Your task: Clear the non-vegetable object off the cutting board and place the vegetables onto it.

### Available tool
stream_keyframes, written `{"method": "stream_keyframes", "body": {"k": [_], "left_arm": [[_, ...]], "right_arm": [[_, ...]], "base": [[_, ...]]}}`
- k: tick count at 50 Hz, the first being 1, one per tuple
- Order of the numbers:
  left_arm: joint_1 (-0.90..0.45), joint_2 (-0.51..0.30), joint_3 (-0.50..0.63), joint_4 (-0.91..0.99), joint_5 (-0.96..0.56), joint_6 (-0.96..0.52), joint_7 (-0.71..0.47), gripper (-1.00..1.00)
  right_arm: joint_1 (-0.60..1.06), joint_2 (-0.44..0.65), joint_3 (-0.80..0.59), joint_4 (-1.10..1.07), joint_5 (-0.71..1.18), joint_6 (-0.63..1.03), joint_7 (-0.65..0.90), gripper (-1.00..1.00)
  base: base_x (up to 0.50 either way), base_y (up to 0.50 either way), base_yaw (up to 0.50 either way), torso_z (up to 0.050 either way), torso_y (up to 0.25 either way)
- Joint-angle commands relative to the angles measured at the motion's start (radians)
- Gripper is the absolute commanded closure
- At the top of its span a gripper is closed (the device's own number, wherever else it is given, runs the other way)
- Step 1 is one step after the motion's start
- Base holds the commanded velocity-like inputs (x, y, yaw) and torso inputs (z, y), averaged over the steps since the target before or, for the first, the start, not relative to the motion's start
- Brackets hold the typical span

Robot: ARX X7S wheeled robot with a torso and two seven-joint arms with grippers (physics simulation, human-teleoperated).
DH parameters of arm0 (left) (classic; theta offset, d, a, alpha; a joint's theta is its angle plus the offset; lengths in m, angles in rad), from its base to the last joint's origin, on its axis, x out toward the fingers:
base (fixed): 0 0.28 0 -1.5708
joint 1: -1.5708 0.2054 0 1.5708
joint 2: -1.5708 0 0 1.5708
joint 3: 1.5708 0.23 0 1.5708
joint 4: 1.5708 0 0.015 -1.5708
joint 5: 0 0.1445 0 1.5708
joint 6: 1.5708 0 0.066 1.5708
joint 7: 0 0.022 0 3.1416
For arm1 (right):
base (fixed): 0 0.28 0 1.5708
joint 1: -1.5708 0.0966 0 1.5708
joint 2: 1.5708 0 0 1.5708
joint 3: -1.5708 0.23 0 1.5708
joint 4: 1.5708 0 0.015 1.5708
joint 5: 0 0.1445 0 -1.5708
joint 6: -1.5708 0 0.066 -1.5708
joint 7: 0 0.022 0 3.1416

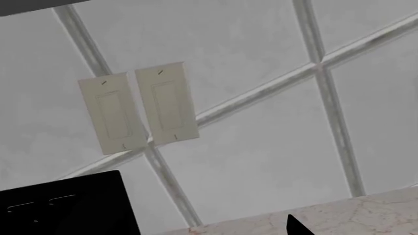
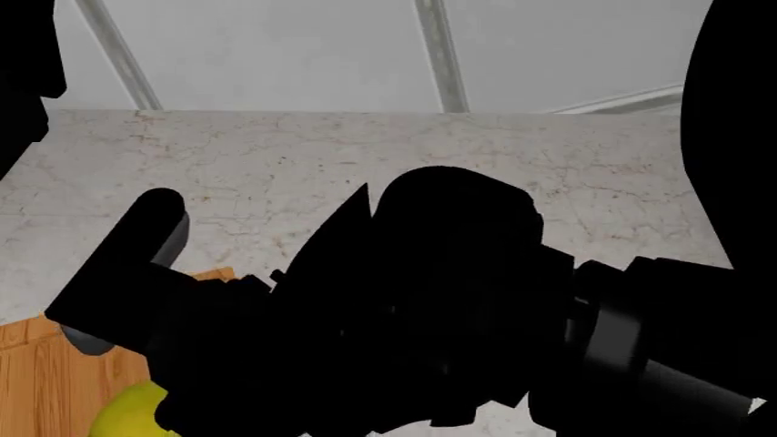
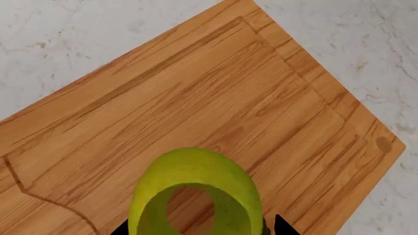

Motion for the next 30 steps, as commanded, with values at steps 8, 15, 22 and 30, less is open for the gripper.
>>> {"method": "stream_keyframes", "body": {"k": [8, 15, 22, 30], "left_arm": [[-0.013, 0.024, -0.023, 0.006, -0.006, -0.014, 0.015, -1.0], [-0.02, 0.024, -0.015, -0.001, -0.009, -0.009, 0.014, -1.0], [-0.028, 0.023, -0.013, -0.006, -0.014, -0.008, 0.011, -1.0], [-0.023, 0.024, -0.01, -0.001, -0.021, -0.01, 0.004, -1.0]], "right_arm": [[0.09, 0.038, 0.066, -0.067, 0.082, 0.044, 0.047, -1.0], [0.139, 0.066, 0.093, -0.067, 0.121, 0.055, 0.072, -1.0], [0.201, 0.102, 0.118, -0.062, 0.164, 0.077, 0.097, -1.0], [0.226, 0.151, 0.125, -0.02, 0.126, 0.077, 0.07, -1.0]], "base": [[0.0, 0.0, 0.0, 0.0, 0.0], [0.0, 0.0, 0.0, 0.0, 0.0], [0.0, 0.0, 0.0, 0.0, 0.0], [0.0, 0.0, 0.0, 0.0, 0.0]]}}
